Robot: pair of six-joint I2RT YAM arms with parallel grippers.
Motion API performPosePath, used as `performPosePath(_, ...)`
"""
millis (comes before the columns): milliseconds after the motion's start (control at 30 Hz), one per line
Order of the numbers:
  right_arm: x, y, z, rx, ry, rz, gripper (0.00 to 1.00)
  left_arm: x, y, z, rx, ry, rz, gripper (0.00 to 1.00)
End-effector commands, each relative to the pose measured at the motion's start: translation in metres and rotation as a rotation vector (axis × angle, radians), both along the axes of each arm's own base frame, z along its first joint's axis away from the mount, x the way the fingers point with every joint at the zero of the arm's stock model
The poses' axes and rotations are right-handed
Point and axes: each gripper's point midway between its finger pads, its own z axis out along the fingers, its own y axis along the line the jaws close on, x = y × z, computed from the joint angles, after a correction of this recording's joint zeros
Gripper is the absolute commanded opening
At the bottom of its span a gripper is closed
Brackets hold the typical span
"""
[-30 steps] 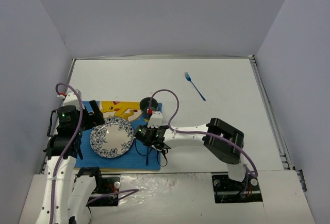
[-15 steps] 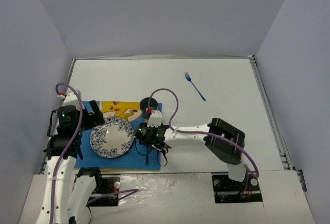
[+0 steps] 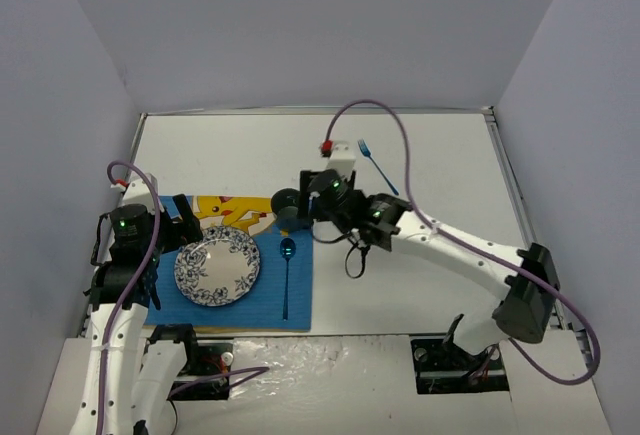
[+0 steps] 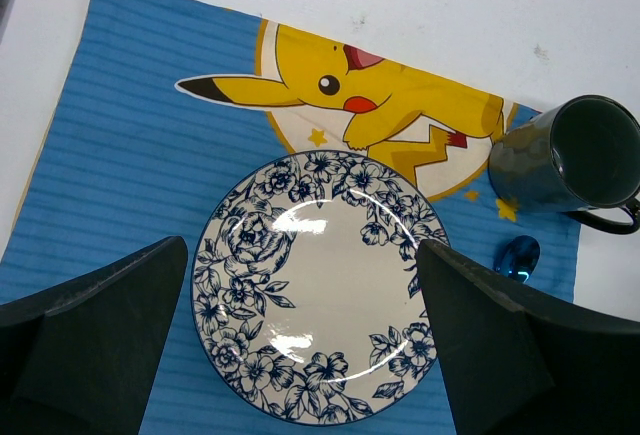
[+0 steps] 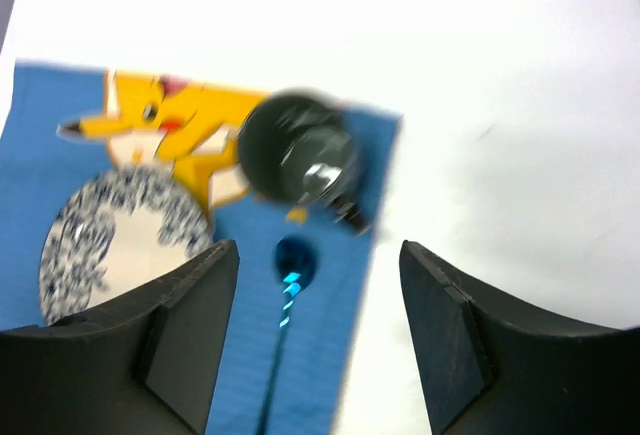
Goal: Set the dinner table for one person
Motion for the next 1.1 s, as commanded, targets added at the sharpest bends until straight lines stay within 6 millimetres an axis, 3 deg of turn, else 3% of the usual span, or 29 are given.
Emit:
performPosePath(0, 0.06, -0.076, 0.054, -0.052, -0.124, -0.036, 0.63, 0.009, 0.0, 0.017, 0.007, -0.064, -0.005, 0.97)
performPosePath(67, 0.092, -0.115, 0.052, -0.086, -0.123, -0.07, 0.63, 0.009, 0.0, 0.017, 0.005, -0.063, -0.004, 0.97)
performPosePath(167, 0.13, -0.16, 0.035, -0.179, -0.118, -0.082, 0.62, 0.009, -0.001, 0.017, 0.004, -0.062, -0.007, 0.97)
performPosePath(333, 0.174, -0.198, -0.009, -0.26, -0.06, -0.032, 0.59, 0.009, -0.001, 0.015, 0.002, -0.057, -0.008, 0.97)
performPosePath(500, 0.209, -0.198, -0.053, -0.323, -0.013, 0.075, 0.56, 0.009, -0.001, 0.014, 0.003, -0.052, -0.008, 0.97)
performPosePath(667, 0.239, -0.191, -0.077, -0.362, -0.01, 0.165, 0.55, 0.011, -0.001, 0.014, 0.003, -0.046, -0.01, 0.97)
performPosePath(800, 0.257, -0.183, -0.104, -0.371, 0.013, 0.217, 0.53, 0.011, -0.001, 0.013, 0.004, -0.044, -0.009, 0.97)
performPosePath(1067, 0.281, -0.176, -0.136, -0.374, 0.032, 0.249, 0.5, 0.013, 0.0, 0.011, 0.005, -0.034, -0.008, 0.97)
